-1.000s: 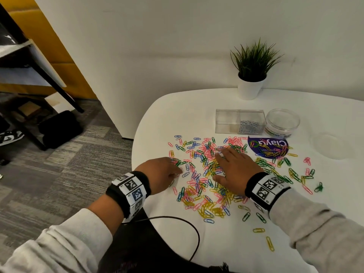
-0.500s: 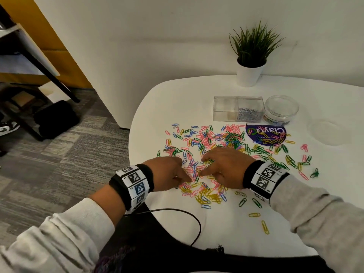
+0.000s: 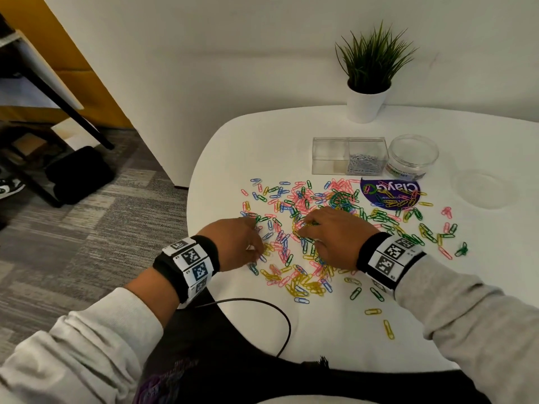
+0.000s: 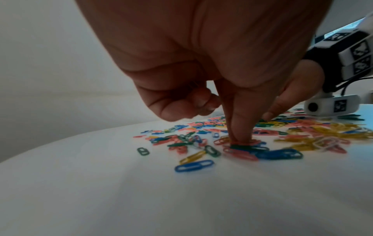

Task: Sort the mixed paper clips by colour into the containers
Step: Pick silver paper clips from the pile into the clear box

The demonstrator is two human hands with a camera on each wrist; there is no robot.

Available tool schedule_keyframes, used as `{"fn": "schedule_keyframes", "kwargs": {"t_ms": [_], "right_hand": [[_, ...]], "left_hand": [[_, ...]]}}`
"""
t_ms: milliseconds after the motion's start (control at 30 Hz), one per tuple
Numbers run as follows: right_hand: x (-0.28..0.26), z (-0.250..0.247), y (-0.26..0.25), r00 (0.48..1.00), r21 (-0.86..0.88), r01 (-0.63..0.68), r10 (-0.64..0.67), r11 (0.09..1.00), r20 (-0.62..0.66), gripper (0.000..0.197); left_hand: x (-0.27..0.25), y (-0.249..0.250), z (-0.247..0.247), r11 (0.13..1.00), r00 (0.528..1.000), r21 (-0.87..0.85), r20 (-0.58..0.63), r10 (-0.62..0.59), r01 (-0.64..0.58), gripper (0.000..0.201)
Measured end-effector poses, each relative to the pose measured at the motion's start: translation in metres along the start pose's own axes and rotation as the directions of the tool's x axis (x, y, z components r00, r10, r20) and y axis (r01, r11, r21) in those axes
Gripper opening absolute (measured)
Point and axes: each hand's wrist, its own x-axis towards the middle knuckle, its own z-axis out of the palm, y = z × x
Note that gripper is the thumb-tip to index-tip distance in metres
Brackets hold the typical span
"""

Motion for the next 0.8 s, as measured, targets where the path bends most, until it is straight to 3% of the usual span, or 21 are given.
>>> {"fn": "schedule_keyframes", "kwargs": {"t_ms": [200, 333, 433, 533, 700, 800], "right_hand": [[0.003, -0.002, -0.012, 0.987, -0.081, 0.128, -0.135, 0.989, -0.091, 0.034], [0.011, -0.005, -0.047, 0.972, -0.056, 0.227, -0.23, 0.972, -0.048, 0.02], [0.02, -0.007, -0.065, 0.985, 0.015, 0.138, -0.139, 0.99, 0.102, 0.032], [0.028, -0.005, -0.068, 0.983, 0.054, 0.108, -0.115, 0.993, 0.142, 0.036], [0.029, -0.001, -0.065, 0.983, 0.114, 0.033, -0.053, 0.993, 0.178, 0.02], [0.024, -0.005, -0.06, 0.988, 0.261, -0.016, -0.024, 0.965, 0.15, 0.012]], "left_hand": [[-0.001, 0.012, 0.002, 0.999, 1.0, -0.027, 0.01, 0.021, -0.021, 0.022], [0.004, 0.01, 0.008, 1.0, 1.0, -0.005, 0.008, -0.01, 0.01, 0.027], [0.003, 0.001, 0.01, 0.996, 0.997, -0.048, -0.009, -0.074, 0.073, 0.02], [-0.001, -0.006, 0.01, 0.995, 0.996, -0.054, -0.025, -0.085, 0.084, 0.017], [-0.003, -0.008, 0.012, 0.993, 0.995, -0.073, -0.039, -0.091, 0.088, 0.019], [-0.004, -0.011, 0.007, 0.993, 0.995, -0.076, -0.006, -0.095, 0.094, 0.015]]}}
